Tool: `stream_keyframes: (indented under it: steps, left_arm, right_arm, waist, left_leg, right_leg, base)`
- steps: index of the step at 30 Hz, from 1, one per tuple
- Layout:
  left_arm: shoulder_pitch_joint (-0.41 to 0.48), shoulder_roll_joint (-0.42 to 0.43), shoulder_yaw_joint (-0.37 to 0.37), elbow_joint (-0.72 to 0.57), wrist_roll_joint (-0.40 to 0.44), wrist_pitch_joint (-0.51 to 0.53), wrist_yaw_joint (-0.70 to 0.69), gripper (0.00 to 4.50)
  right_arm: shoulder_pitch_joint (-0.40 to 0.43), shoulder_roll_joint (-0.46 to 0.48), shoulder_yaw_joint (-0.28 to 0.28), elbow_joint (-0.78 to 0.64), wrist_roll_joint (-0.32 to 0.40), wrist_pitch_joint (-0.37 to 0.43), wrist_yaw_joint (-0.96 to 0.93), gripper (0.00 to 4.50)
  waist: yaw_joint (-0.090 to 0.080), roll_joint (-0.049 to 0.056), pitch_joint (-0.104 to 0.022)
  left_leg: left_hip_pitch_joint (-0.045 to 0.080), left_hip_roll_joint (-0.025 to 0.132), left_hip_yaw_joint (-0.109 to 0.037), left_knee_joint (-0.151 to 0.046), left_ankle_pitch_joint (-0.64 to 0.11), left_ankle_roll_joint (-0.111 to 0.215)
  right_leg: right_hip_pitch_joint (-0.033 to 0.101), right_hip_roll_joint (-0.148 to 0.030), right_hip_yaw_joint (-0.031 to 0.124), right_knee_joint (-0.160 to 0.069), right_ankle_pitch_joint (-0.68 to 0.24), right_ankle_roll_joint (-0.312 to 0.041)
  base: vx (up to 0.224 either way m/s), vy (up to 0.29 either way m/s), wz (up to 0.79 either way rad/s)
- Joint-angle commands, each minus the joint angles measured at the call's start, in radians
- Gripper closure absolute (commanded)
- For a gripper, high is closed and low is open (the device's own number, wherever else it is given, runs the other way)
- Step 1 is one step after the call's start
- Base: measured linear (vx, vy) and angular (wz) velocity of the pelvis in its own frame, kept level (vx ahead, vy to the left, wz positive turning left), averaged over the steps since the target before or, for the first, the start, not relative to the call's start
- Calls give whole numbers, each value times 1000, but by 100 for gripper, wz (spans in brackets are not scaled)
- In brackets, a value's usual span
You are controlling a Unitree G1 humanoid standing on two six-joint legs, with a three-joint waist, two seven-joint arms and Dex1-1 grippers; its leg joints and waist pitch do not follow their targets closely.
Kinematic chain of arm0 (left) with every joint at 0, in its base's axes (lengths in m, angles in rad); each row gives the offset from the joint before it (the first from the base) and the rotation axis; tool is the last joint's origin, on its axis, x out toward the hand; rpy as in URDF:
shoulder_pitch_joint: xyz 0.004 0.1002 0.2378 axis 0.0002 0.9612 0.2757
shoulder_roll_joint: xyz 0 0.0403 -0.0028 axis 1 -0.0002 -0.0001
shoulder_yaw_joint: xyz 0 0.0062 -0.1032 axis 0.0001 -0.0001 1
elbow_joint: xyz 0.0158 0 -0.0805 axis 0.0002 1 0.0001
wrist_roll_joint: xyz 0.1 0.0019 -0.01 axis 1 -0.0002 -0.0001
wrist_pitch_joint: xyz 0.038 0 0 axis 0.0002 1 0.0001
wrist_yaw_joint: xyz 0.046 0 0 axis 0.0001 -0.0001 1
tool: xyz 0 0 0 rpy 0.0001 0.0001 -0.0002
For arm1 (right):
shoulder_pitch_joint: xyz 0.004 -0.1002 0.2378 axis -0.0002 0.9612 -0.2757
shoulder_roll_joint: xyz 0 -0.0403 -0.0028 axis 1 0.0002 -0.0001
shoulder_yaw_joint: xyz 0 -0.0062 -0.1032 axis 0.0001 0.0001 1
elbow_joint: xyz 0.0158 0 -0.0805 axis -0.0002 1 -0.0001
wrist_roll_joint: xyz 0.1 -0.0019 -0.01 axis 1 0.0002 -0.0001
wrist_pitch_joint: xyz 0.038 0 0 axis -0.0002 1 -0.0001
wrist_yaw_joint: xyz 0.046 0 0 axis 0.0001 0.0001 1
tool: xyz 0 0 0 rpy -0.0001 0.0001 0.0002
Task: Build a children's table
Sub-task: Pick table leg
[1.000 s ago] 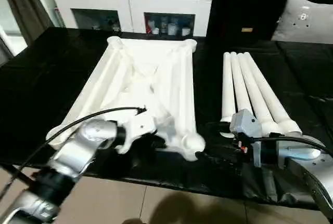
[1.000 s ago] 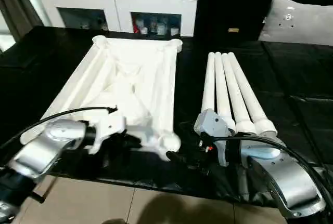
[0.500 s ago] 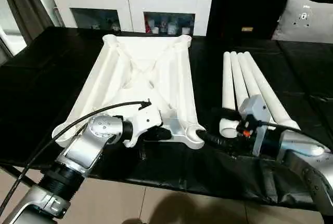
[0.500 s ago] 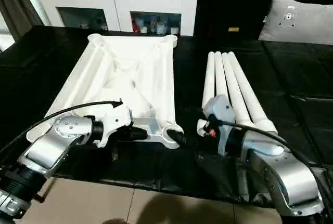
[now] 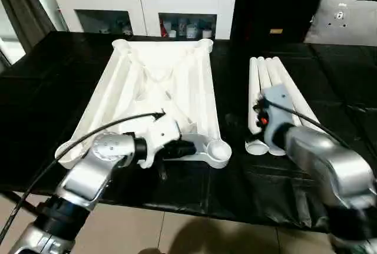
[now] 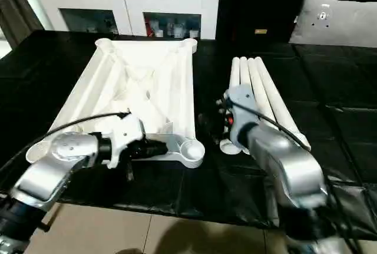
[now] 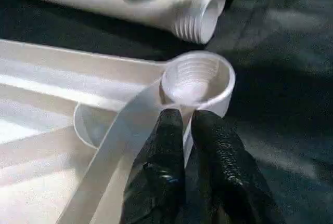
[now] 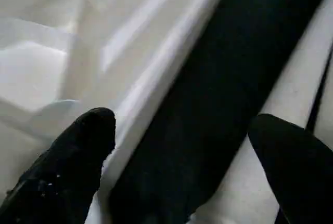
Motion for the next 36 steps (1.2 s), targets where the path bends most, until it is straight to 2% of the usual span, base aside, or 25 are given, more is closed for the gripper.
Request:
stream_keyframes:
  steps: [1, 2, 4, 6, 8, 10, 11, 12, 18, 24, 30, 32, 33, 36]
  left_arm:
    - [28, 10, 18, -71, -17, 41, 21, 365]
    - [40, 11, 22, -92, -21, 51, 27, 361]
    - [65, 15, 30, -134, -30, 74, 36, 349]
    - [86, 18, 39, -169, -38, 93, 47, 326]
    - [91, 19, 42, -178, -40, 98, 50, 318]
    - [108, 23, 51, -206, -44, 122, 61, 303]
    - [110, 23, 51, -210, -44, 125, 63, 293]
    - [122, 22, 52, -226, -42, 137, 76, 283]
    - [119, 22, 40, -241, -34, 154, 96, 240]
    - [116, 28, 39, -249, -36, 169, 97, 240]
    - [112, 26, 39, -251, -39, 175, 107, 240]
    - [111, 25, 39, -251, -39, 176, 109, 240]
    - [109, 24, 39, -249, -39, 177, 111, 232]
    - [104, 24, 41, -244, -38, 173, 114, 232]
  right_arm:
    - [-68, 25, -10, 74, -36, 34, -58, 0]
    - [-90, 31, -7, 108, -46, 31, -76, 0]
    - [-134, 52, -21, 179, -54, 30, -127, 0]
    - [-172, 62, -31, 250, -74, 17, -172, 0]
    - [-182, 62, -35, 270, -80, 10, -183, 0]
    - [-214, 73, -59, 325, -93, 7, -202, 0]
    - [-219, 75, -63, 333, -95, 7, -205, 0]
    - [-242, 83, -79, 385, -98, -3, -212, 0]
    - [-272, 97, -92, 466, -78, -16, -210, 0]
    - [-282, 109, -91, 505, -70, 12, -177, 0]
    - [-289, 111, -107, 538, -62, 30, -183, 0]
    - [-291, 110, -109, 544, -60, 39, -177, 0]
    - [-292, 110, -109, 549, -57, 52, -169, 29]
    - [-290, 119, -123, 565, -48, 73, -165, 49]
  waist:
    - [-3, -3, -58]
    - [-4, -2, -59]
    - [-6, -6, -59]
    - [-9, -5, -57]
    - [-7, -3, -59]
    - [-7, -5, -61]
    - [-8, -4, -62]
    - [-10, -4, -60]
    - [-10, -4, -60]
    - [-10, -5, -61]
    - [-9, -5, -61]
    - [-10, -9, -60]
    - [-10, -10, -60]
    - [-9, -10, -60]
  left_leg:
    - [-5, 78, -22, -72, -63, 5]
    - [-7, 77, -21, -71, -54, 5]
    - [-10, 75, -18, -68, -31, 9]
    - [-10, 74, -16, -70, -31, 6]
    - [-7, 73, -13, -67, -33, 4]
    - [-12, 72, -15, -68, -10, 8]
    - [-11, 74, -14, -67, -11, 7]
    - [-11, 73, -14, -67, -19, 10]
    - [-11, 73, -12, -65, -22, 16]
    - [-12, 74, -12, -64, -5, 26]
    - [-12, 72, -11, -63, -11, 22]
    - [-12, 72, -10, -64, -10, 25]
    - [-13, 72, -10, -63, -8, 26]
    - [-12, 72, -9, -63, -9, 30]
  right_leg:
    - [51, -129, 78, -74, -185, -149]
    - [52, -129, 77, -73, -173, -151]
    - [53, -127, 78, -71, -144, -147]
    - [52, -125, 77, -71, -148, -154]
    - [50, -122, 78, -71, -141, -149]
    - [56, -121, 76, -63, -86, -153]
    - [54, -121, 77, -62, -78, -153]
    - [53, -122, 76, -64, -86, -153]
    - [53, -121, 75, -65, -99, -156]
    - [54, -120, 74, -61, -72, -160]
    - [55, -122, 74, -62, -80, -164]
    - [54, -120, 74, -62, -82, -162]
    - [55, -121, 74, -62, -83, -162]
    - [53, -122, 74, -64, -99, -159]
  base:
    - [0, 0, 0]
    - [0, 0, 0]
    - [0, 0, 0]
    - [0, 0, 0]
    - [0, 0, 0]
    - [0, 0, 0]
    - [0, 0, 0]
    - [0, 0, 0]
    - [0, 0, 0]
    - [0, 0, 0]
    - [0, 0, 0]
    - [0, 0, 0]
    - [0, 0, 0]
    - [0, 0, 0]
